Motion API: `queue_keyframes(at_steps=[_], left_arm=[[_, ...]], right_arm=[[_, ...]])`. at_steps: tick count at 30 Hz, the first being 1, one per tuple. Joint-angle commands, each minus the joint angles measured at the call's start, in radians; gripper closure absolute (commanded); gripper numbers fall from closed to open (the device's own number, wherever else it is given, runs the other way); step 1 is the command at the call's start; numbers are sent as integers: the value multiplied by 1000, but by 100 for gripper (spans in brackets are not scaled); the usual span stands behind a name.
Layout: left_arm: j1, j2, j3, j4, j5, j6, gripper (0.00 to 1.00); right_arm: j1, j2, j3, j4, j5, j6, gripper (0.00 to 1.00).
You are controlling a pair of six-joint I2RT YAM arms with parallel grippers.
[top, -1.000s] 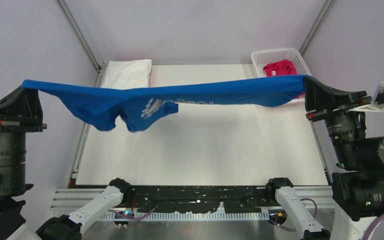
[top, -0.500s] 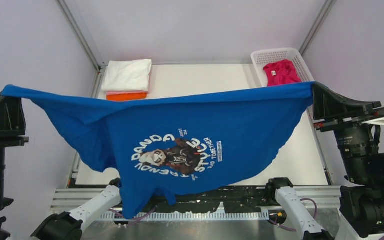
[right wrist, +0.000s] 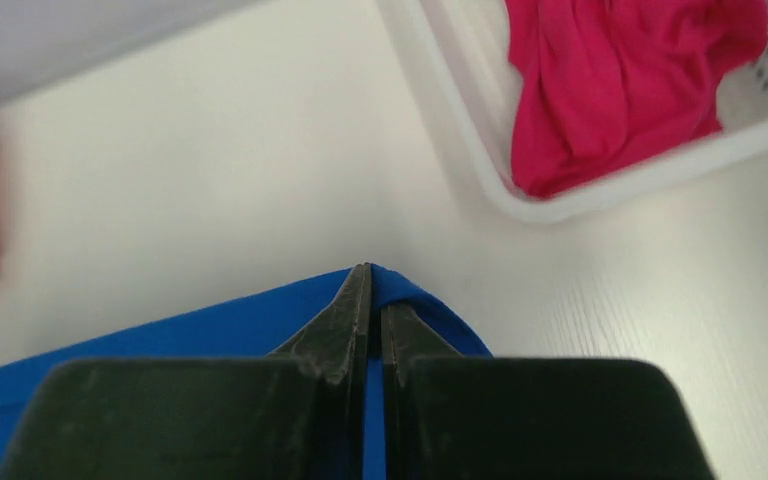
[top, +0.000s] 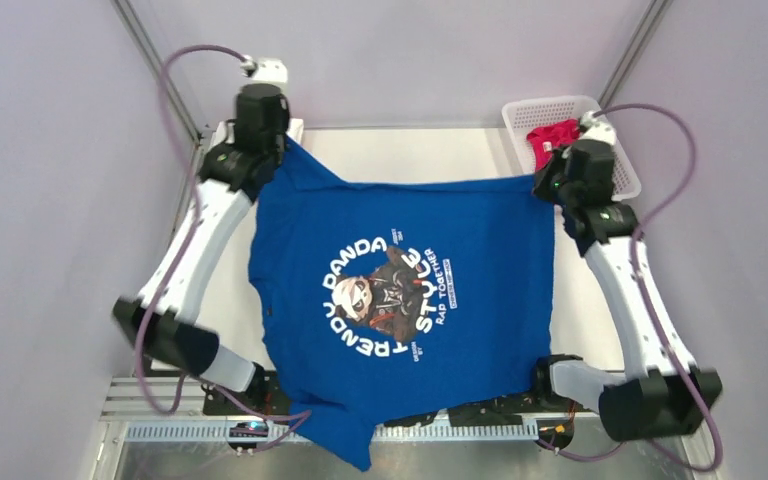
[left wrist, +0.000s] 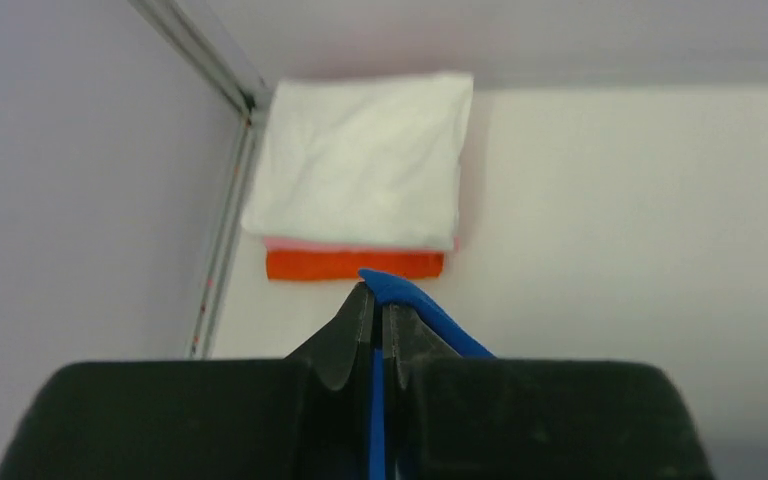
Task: Fold and stack the t-shirts
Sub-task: Flatten out the tshirt
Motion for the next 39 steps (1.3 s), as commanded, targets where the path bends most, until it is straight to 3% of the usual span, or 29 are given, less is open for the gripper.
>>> queue_keyframes(at_steps=[1, 5, 10, 20, 24, 27, 29, 31, 32, 33, 34, 38, 39], left_arm=[[57, 198, -21, -14, 50, -93, 100], [62, 473, 123, -109, 100, -102, 100], [65, 691, 279, -164, 133, -106, 100], [79, 745, 311, -97, 202, -120, 100], [87, 805, 401, -104, 260, -160, 100], [105, 911, 559, -178, 321, -228, 90], [111, 995, 721, -217, 373, -253, 78], [111, 1041, 810, -251, 439, -256, 65], [111, 1034, 798, -247, 444, -264, 48], [111, 999, 757, -224, 428, -280, 15], [112, 962, 697, -196, 413, -285, 2], [112, 834, 557, -159, 427, -294, 0], [112, 809, 539, -166, 435, -299, 0]], right_arm=[[-15, 130, -100, 166, 67, 13, 95], [-24, 342, -112, 250, 53, 13, 95], [-24, 587, -43, 293, 19, 19, 95], [-25, 703, 32, 373, 68, 59, 94], [-24, 726, 55, 389, 103, 69, 93], [-25, 753, 80, 392, 141, 88, 90], [-24, 770, 103, 393, 154, 97, 88], [-25, 782, 126, 388, 149, 95, 79], [-25, 783, 133, 385, 145, 95, 73], [-25, 784, 146, 381, 142, 94, 59], [-24, 783, 155, 363, 142, 92, 53], [-20, 738, 150, 343, 106, 73, 15], [-19, 727, 144, 337, 85, 68, 10]])
